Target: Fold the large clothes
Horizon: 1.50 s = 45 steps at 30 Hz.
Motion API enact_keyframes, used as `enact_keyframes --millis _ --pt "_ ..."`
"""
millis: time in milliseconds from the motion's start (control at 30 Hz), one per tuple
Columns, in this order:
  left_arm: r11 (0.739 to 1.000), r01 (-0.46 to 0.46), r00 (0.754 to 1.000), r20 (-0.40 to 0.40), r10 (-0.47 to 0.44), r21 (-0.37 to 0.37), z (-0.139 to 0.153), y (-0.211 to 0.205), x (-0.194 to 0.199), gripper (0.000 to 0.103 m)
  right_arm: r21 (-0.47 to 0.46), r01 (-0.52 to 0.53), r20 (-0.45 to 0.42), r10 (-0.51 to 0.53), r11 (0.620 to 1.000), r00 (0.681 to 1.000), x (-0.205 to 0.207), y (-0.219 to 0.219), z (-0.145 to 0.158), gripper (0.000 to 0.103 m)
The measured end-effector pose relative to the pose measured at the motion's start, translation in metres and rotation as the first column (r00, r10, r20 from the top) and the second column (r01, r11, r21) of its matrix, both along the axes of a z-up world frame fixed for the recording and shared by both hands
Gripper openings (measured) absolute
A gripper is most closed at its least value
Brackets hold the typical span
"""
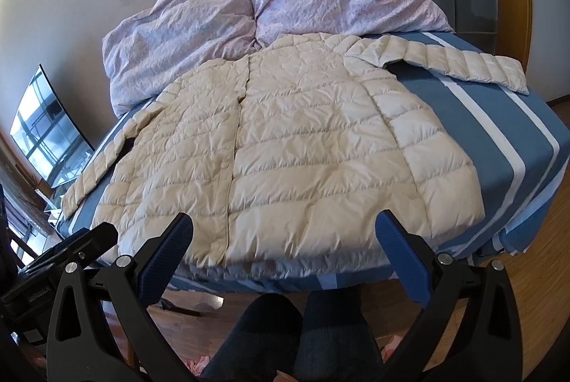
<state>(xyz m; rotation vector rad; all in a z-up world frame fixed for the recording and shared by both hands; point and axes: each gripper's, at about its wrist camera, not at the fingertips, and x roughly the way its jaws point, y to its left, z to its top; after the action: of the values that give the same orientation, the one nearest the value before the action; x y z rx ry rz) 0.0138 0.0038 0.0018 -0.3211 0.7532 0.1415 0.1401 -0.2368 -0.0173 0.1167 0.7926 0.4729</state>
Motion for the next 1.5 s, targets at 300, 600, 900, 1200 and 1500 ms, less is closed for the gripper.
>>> enact_keyframes --millis 300,600,900,1200,1500 --pt "0.998 -0.041 0.999 -0.025 0.042 0.04 -0.002 0.037 0.062 0.101 0.063 0.023 -0.118 -0.016 0.998 0.993 0.08 -0.009 -0.005 0.102" --pt "0.987 -0.069 0.995 -0.063 0.078 0.142 -0.003 0.076 0.137 0.101 0.025 0.311 -0.197 -0.3 0.95 0.933 0.203 -0.093 -0.012 0.102" --pt "0.961 -0.113 0.982 -0.122 0.147 0.252 -0.023 0.113 0.19 0.101 -0.072 0.616 -0.265 -0.61 0.785 0.747 0.294 -0.212 -0.026 0.102" --pt "0.951 -0.148 0.957 -0.203 0.207 0.271 -0.056 0.14 0.203 0.101 -0.085 0.75 -0.351 -0.724 0.656 0.594 0.33 -0.303 -0.055 0.087" --pt "0.946 -0.13 0.955 -0.22 0.201 0.297 -0.064 0.135 0.206 0.101 -0.122 0.727 -0.293 -0.725 0.676 0.624 0.329 -0.302 -0.06 0.027"
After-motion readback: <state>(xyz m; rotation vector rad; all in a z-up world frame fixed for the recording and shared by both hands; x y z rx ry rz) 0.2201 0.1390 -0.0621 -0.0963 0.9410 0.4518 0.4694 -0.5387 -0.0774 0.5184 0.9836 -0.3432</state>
